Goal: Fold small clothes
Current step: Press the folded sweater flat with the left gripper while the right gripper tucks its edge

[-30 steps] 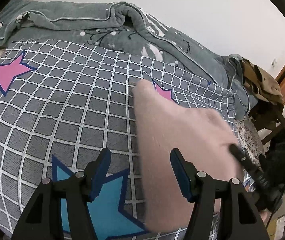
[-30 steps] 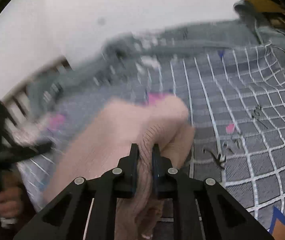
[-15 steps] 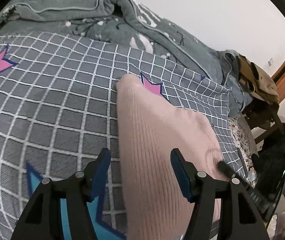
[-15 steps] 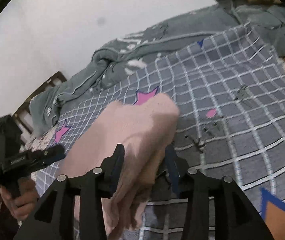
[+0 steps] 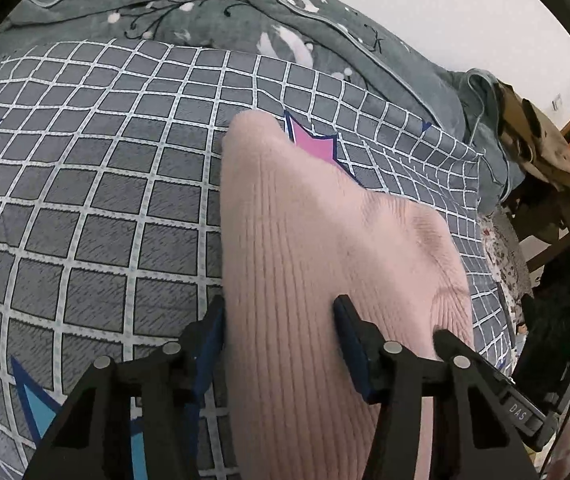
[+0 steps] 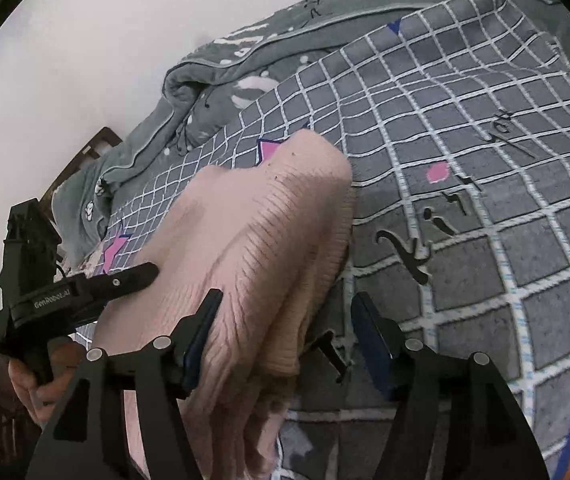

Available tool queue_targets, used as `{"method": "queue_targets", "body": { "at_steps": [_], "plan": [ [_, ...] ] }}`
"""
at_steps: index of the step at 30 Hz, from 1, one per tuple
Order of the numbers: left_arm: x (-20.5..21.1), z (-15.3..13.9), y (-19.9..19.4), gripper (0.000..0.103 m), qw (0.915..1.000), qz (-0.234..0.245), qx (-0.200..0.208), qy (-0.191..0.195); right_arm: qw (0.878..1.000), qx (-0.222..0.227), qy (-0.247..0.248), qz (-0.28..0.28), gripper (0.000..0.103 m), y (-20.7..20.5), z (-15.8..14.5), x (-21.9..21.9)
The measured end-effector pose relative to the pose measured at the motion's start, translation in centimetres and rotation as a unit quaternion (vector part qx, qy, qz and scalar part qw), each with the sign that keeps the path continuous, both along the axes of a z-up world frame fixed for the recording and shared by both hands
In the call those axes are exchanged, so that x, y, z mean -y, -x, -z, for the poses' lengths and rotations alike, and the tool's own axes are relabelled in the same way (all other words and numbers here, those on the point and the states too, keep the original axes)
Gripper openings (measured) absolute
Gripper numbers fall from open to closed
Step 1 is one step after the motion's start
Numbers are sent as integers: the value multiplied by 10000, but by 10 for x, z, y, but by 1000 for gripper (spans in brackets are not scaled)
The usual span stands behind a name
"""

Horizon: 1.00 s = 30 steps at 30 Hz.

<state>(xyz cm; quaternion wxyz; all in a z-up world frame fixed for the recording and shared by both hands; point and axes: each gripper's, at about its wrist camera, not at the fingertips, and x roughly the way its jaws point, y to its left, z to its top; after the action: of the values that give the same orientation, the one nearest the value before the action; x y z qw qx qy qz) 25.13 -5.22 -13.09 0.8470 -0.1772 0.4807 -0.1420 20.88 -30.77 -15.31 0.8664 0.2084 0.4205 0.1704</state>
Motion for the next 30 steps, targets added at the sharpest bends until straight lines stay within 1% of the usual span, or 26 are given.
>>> {"method": "queue_targets", "body": {
  "at_steps": [4,5,6,7,8,11,14,17,23,26,28,29,30],
  "plan": [
    [2,-3,2,39,9998,60,145,-125,9998,-86,-104,-119,63,-7,6,-10],
    [3,-4,3,38,9997,71,197,-148,9998,-109,-142,-125,62,-8,6,-11],
    [3,-5,3,36,9996,78,234,-169,9995,-137,-237,-166,57,-9,6,-12],
    [4,-7,4,35,9994,75,277,-204,9983,-181,-482,-261,42,-10,6,-12],
    [3,-10,5,34,9992,70,343,-191,9976,-196,-612,-241,38,-10,6,-11],
    [-4,-15,6,33,9990,2,450,-19,9972,-43,-704,-252,32,-8,-3,-13],
    [-17,-22,5,32,9984,-88,547,96,9952,98,-932,-298,30,-9,-13,-18],
    [-37,-32,4,32,9973,-248,693,47,9941,212,-980,-414,29,-16,-25,-36],
    [-101,-47,-4,33,9944,-694,799,-35,9905,406,-990,-868,29,-50,-42,-99],
    [-126,-42,-8,33,9930,-869,768,-205,9888,501,-877,-1102,29,-63,-44,-132],
    [-134,-31,-10,35,9931,-911,660,-337,9892,421,-700,-1217,30,-71,-36,-151],
    [-137,-23,-12,36,9937,-906,546,-381,9903,332,-539,-1239,32,-75,-28,-158],
    [-139,-16,-14,39,9943,-899,426,-391,9915,254,-342,-1231,33,-78,-21,-162]
  ]
}}
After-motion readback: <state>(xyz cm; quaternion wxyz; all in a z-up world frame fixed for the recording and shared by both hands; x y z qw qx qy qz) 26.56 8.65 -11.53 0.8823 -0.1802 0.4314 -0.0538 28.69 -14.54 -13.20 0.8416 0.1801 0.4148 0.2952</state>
